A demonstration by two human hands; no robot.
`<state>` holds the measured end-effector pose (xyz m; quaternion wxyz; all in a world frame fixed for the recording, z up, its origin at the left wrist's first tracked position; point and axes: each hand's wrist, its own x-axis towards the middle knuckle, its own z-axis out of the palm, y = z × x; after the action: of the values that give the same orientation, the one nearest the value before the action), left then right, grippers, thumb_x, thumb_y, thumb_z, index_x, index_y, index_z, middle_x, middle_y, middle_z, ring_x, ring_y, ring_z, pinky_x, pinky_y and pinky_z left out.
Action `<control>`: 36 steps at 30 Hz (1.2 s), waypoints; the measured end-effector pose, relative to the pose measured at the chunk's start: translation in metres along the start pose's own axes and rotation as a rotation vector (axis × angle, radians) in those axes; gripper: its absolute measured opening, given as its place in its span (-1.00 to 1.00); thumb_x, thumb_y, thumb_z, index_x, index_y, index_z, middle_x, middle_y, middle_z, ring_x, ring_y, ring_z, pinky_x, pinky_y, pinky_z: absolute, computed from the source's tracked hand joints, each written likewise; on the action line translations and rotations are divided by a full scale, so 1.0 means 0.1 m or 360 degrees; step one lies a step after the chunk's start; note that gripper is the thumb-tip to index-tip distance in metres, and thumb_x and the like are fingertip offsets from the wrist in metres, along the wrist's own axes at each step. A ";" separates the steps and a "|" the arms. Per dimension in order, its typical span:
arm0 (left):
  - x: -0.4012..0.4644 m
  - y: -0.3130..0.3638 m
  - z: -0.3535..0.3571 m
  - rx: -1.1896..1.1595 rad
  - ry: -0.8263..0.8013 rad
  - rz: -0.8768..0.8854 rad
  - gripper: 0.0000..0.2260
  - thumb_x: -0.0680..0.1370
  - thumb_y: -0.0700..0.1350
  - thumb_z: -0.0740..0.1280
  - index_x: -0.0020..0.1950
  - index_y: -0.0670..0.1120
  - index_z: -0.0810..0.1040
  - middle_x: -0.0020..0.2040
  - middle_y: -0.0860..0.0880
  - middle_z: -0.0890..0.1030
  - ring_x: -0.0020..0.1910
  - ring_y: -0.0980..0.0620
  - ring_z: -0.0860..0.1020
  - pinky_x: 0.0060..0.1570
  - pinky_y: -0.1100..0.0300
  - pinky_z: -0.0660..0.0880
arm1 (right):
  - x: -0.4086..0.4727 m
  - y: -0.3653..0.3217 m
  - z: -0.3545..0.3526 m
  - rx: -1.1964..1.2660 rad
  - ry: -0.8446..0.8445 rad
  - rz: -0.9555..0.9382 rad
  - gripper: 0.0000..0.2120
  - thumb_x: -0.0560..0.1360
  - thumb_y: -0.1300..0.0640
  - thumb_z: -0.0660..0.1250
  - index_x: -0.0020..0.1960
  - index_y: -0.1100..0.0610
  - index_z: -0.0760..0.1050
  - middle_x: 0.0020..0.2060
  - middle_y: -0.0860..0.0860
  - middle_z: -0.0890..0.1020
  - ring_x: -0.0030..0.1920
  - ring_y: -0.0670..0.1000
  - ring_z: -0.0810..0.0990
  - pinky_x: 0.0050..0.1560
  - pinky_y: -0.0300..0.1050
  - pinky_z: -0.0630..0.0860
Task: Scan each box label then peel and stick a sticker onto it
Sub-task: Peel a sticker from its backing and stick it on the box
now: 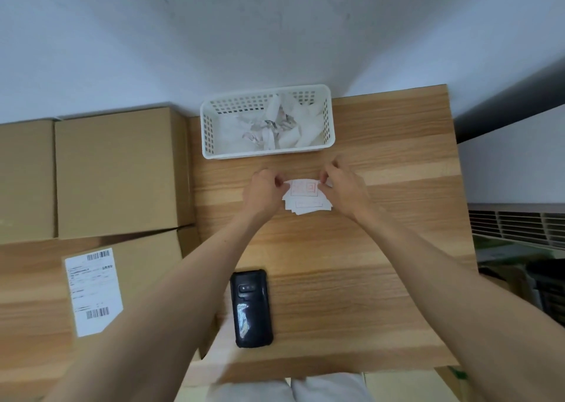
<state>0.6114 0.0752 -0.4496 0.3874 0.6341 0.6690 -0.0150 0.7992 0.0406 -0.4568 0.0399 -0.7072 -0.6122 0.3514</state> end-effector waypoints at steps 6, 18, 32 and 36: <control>-0.17 -0.03 -0.17 -0.0093 -0.0010 0.0058 -0.70 0.63 -0.07 0.32 -0.23 -0.21 0.55 -0.31 -0.15 0.55 -0.35 -0.01 0.37 -0.29 0.11 0.26 | -0.07 -0.14 -0.12 0.0006 0.0099 0.0013 -0.88 0.63 0.12 0.27 0.03 0.14 0.55 0.02 0.02 0.57 -0.04 0.09 0.57 -0.13 -0.06 0.38; -0.98 -0.15 -1.17 -0.0563 0.0097 0.0401 -0.86 0.69 -0.15 0.22 0.04 -0.07 0.58 -0.22 -0.01 0.61 -0.25 0.05 0.53 -0.20 0.16 0.45 | -0.82 -1.02 -0.62 0.0963 0.0243 0.0088 -0.97 0.55 0.19 0.41 -0.04 0.14 0.62 -0.14 0.05 0.69 -0.13 -0.03 0.65 -0.37 -0.13 0.48; -2.62 -0.56 -2.48 -0.1119 0.0401 0.0673 -0.75 0.57 -0.03 0.46 0.23 -0.02 0.61 -0.05 0.04 0.65 -0.17 0.13 0.56 -0.14 0.28 0.56 | -2.48 -2.58 -0.70 0.1816 0.0483 -0.0094 -0.90 0.55 0.24 0.41 0.02 0.26 0.63 -0.23 0.09 0.70 -0.51 -0.01 0.31 -0.42 -0.08 0.48; -2.82 -0.59 -2.56 -0.0153 0.1053 0.1246 -0.61 0.55 0.05 0.44 0.33 -0.02 0.54 0.17 0.04 0.52 0.10 0.08 0.50 0.08 0.26 0.48 | -2.66 -2.73 -0.80 0.1789 0.0565 -0.0131 -0.92 0.56 0.23 0.41 0.00 0.24 0.63 -0.24 0.07 0.71 -0.52 -0.01 0.27 -0.47 -0.13 0.45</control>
<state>0.4032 -0.0410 -0.1465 0.1601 0.7894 0.4681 0.3634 0.6132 -0.0992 -0.1444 0.5241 -0.6011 -0.3429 0.4964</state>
